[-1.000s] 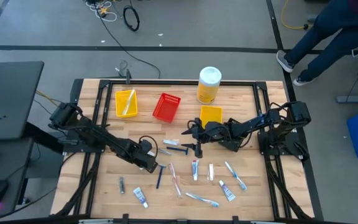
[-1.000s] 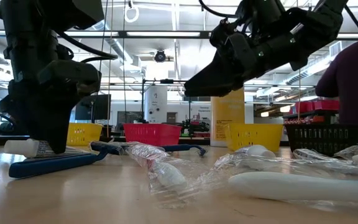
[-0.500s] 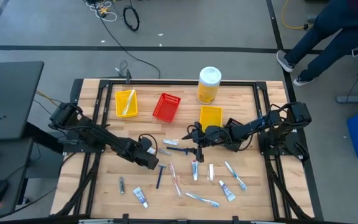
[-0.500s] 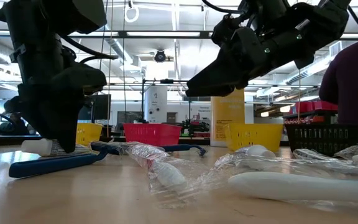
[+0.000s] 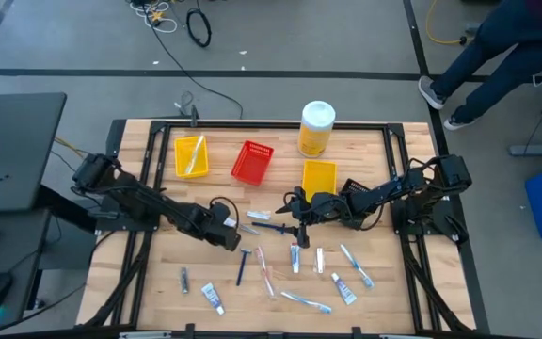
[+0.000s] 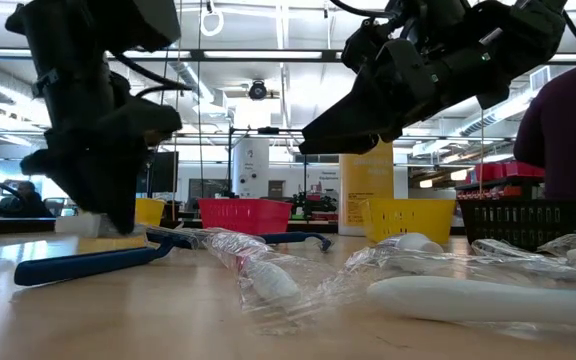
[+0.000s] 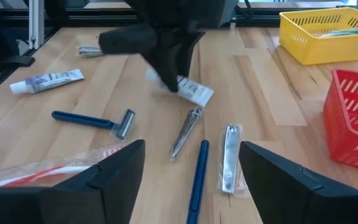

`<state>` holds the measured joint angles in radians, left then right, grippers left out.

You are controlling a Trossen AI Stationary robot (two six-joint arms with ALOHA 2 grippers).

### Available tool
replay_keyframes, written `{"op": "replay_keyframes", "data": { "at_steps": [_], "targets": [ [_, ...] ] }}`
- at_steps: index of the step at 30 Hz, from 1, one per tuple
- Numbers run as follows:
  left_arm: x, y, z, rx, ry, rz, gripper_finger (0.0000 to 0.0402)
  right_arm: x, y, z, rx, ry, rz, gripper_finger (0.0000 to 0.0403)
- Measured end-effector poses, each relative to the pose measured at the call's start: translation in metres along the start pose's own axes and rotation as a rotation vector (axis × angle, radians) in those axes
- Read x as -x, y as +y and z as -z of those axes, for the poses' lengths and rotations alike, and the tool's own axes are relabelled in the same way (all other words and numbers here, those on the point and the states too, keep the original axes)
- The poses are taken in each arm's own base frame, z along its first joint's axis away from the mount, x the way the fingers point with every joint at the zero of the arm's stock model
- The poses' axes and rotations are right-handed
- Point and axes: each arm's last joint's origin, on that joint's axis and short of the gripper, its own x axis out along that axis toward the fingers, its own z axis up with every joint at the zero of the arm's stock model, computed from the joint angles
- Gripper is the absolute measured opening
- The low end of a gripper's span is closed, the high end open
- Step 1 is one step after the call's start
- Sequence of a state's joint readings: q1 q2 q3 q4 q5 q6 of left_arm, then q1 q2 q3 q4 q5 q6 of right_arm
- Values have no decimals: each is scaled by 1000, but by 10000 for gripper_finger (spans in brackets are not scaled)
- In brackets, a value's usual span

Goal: Pick & Place Travel size toiletries
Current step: Put the white toothpaste into the red basket

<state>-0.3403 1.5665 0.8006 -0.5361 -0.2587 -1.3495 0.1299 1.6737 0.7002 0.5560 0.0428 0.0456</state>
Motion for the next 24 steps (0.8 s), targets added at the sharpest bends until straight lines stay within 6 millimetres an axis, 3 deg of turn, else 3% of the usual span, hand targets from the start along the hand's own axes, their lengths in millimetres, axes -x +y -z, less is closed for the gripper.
{"op": "replay_keyframes", "data": {
  "at_steps": [5, 12, 19, 24],
  "targets": [
    [20, 9, -17, 4, -108, -3, 114, 0, 0, 1, 0, 11, 1, 260],
    [37, 19, -56, -93, -321, 1, 114, 0, 0, 2, 1, 21, 1, 263],
    [32, 25, -114, -157, -494, 39, 114, 0, -3, 3, 1, 32, 61, 276],
    [34, 41, -156, -172, -615, 62, 114, 0, -7, 5, -4, 55, 75, 275]
  ]
}}
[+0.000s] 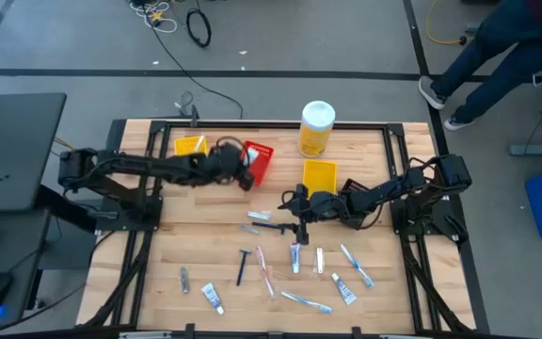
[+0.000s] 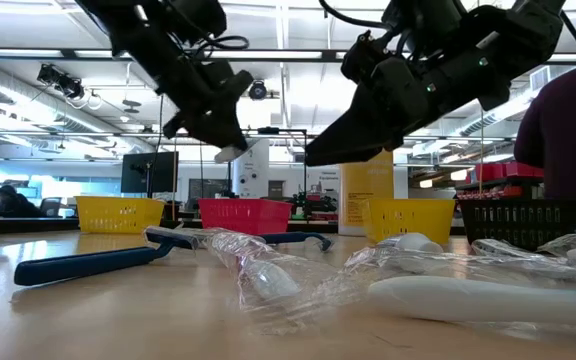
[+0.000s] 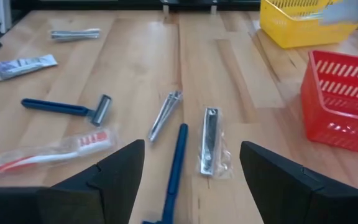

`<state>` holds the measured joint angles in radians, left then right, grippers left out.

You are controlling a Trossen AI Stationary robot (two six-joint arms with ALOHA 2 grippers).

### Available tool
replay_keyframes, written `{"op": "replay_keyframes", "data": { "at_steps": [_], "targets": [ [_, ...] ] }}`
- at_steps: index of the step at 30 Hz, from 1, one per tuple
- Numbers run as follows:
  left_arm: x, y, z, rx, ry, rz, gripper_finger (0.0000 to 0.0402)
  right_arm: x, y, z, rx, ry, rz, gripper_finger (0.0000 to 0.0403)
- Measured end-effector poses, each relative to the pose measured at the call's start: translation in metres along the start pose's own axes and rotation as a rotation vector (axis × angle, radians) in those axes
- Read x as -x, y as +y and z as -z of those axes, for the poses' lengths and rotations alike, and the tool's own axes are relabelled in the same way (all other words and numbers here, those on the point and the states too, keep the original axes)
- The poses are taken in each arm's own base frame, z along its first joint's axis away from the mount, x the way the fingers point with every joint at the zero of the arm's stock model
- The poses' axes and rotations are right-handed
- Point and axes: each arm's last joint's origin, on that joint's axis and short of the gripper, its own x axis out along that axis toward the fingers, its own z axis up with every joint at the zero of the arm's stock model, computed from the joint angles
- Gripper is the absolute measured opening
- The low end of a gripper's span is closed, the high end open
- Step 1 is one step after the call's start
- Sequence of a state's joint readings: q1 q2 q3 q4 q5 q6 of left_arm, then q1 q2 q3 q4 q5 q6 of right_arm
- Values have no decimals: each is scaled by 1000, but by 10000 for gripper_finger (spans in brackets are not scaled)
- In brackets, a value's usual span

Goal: Pick & Place Travel size toiletries
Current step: Put the white toothpaste into the red basket

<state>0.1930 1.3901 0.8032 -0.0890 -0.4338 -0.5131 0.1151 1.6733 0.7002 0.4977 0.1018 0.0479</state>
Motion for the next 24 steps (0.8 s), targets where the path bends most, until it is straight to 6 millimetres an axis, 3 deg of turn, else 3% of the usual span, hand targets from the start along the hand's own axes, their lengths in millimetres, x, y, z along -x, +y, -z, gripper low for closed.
{"op": "replay_keyframes", "data": {
  "at_steps": [4, 8, 16, 24],
  "targets": [
    [-12, 21, -15, -2, -34, -23, 114, 0, -1, 0, -2, 2, 4, 267],
    [-28, 33, -13, 4, 9, -53, 114, 0, -1, 0, -2, 2, 5, 261],
    [-65, 33, 9, -42, 102, -33, 114, 0, -1, 0, 0, 2, 5, 257],
    [-77, 36, 22, 7, 149, -82, 114, 0, -1, 0, -2, 1, 5, 268]
  ]
}}
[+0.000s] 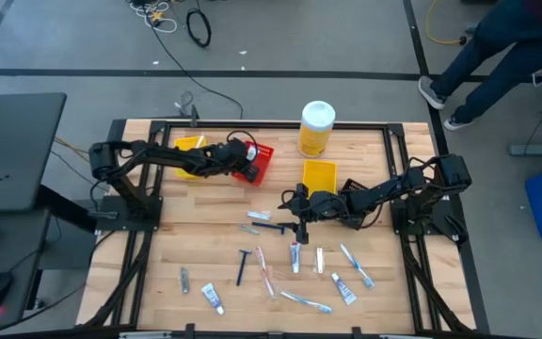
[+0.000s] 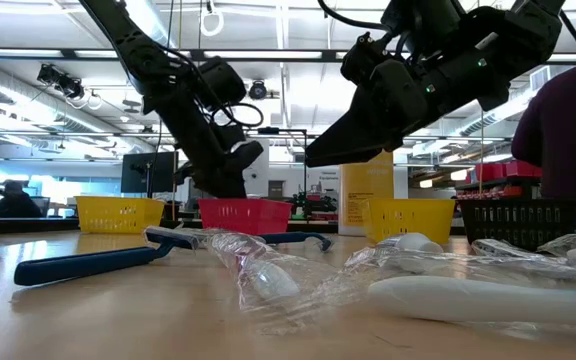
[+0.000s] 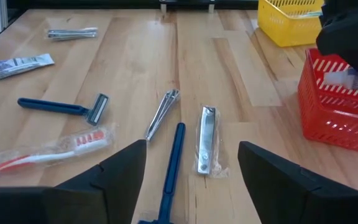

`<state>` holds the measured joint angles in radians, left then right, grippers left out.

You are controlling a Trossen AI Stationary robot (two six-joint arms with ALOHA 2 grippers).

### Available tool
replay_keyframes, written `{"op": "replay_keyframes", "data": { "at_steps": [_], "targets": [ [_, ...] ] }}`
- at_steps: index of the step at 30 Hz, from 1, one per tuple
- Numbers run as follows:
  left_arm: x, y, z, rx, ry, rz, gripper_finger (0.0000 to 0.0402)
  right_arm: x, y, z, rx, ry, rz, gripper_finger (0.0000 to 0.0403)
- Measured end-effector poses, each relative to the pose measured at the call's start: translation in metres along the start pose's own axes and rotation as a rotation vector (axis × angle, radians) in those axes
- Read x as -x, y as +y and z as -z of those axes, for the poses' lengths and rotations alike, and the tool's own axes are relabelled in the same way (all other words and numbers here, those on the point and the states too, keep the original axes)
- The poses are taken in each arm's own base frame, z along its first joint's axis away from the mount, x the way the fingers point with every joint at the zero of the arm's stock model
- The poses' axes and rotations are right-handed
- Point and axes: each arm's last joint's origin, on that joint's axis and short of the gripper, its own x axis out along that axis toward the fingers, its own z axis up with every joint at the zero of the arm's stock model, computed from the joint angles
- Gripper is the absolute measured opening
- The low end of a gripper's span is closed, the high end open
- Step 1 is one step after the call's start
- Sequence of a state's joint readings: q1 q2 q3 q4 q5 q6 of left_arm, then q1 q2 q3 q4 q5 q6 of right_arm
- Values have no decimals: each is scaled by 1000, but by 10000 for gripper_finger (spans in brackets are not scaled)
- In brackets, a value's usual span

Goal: Pick & Place Travel size toiletries
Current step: Put the white toothpaste into the red basket, then put the blue razor into the right yellow basket

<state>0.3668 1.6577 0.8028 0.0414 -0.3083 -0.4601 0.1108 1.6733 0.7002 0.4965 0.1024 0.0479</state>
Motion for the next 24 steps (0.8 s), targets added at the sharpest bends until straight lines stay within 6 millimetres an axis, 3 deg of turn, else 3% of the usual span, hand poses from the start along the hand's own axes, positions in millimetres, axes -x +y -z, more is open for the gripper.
{"op": "replay_keyframes", "data": {
  "at_steps": [7, 17, 24],
  "targets": [
    [1, 0, 1, -84, 17, 7, 118, 0, 0, 0, 0, 0, 0, 269],
    [1, 2, 4, -89, 50, -7, 161, 0, 0, 2, 1, 18, 0, 250],
    [7, 0, -2, -76, 22, 40, 164, 0, 0, 2, 2, 19, 1, 258]
  ]
}}
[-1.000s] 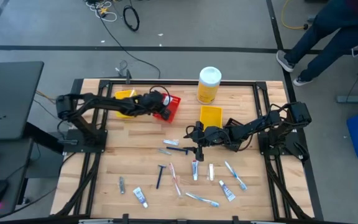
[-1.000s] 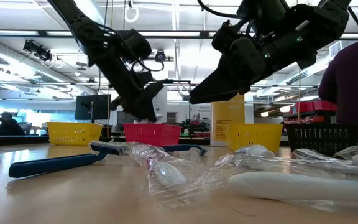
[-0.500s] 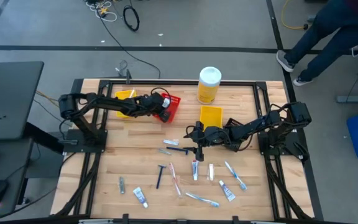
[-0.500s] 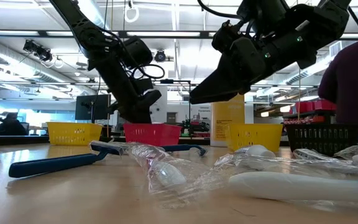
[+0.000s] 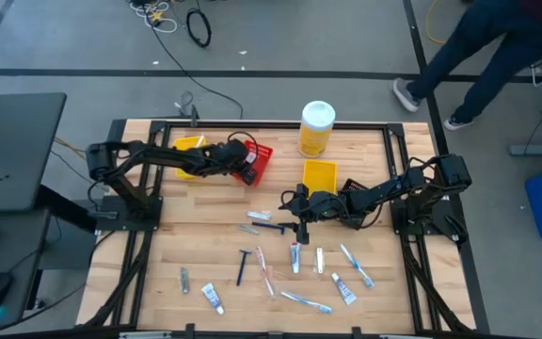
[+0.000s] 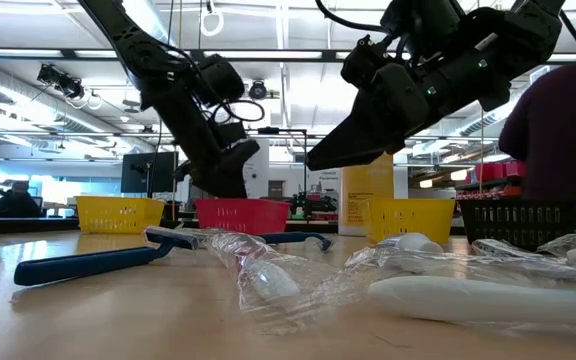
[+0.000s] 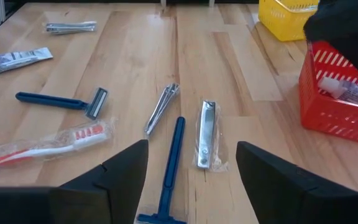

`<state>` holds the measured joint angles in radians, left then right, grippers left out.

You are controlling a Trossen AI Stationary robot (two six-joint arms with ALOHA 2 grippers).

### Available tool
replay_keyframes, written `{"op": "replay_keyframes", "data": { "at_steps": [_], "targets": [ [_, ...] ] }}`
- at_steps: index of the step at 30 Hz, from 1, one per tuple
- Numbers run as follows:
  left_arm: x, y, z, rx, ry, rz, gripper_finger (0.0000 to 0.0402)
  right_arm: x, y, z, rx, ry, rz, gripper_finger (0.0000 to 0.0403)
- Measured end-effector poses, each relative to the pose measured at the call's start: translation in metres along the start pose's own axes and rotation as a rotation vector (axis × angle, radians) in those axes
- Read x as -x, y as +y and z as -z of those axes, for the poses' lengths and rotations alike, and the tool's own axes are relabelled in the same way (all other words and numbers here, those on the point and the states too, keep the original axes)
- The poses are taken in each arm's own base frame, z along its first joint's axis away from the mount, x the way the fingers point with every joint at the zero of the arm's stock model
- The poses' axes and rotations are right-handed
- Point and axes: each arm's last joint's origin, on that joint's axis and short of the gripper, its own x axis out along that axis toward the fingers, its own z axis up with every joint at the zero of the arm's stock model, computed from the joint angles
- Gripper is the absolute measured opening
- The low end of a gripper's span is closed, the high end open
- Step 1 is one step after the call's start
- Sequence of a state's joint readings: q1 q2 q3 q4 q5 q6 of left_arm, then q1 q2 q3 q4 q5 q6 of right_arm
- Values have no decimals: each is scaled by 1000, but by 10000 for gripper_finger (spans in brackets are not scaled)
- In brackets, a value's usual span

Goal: Pick & Place Travel size toiletries
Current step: Put the blue razor into the right yellow basket

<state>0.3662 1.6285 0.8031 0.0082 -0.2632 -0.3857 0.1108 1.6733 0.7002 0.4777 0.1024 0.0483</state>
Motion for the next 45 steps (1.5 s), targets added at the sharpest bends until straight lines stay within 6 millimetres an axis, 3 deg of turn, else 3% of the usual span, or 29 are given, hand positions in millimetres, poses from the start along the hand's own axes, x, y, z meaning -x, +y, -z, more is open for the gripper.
{"op": "replay_keyframes", "data": {
  "at_steps": [5, 10, 16, 20, 25, 32, 45],
  "targets": [
    [26, -4, -9, 43, 20, 160, 164, 0, 0, 0, 5, 3, 0, 276],
    [71, -20, -9, 67, -17, 205, 164, 0, 0, 1, 7, 11, -1, 281],
    [130, -48, 10, -24, -138, 151, 164, -3, 3, 4, -26, 13, -14, 263],
    [151, -66, 30, -120, -139, 190, 164, -12, 6, 13, -39, 26, -19, 251],
    [158, -82, 55, -219, -106, 261, 164, -24, 9, 20, -20, 34, -28, 249],
    [154, -86, 82, -264, -102, 318, 164, -39, 11, 19, -28, 107, -19, 261],
    [152, -88, 87, -292, -162, 364, 164, -59, 10, 26, -46, 197, 4, 222]
  ]
}}
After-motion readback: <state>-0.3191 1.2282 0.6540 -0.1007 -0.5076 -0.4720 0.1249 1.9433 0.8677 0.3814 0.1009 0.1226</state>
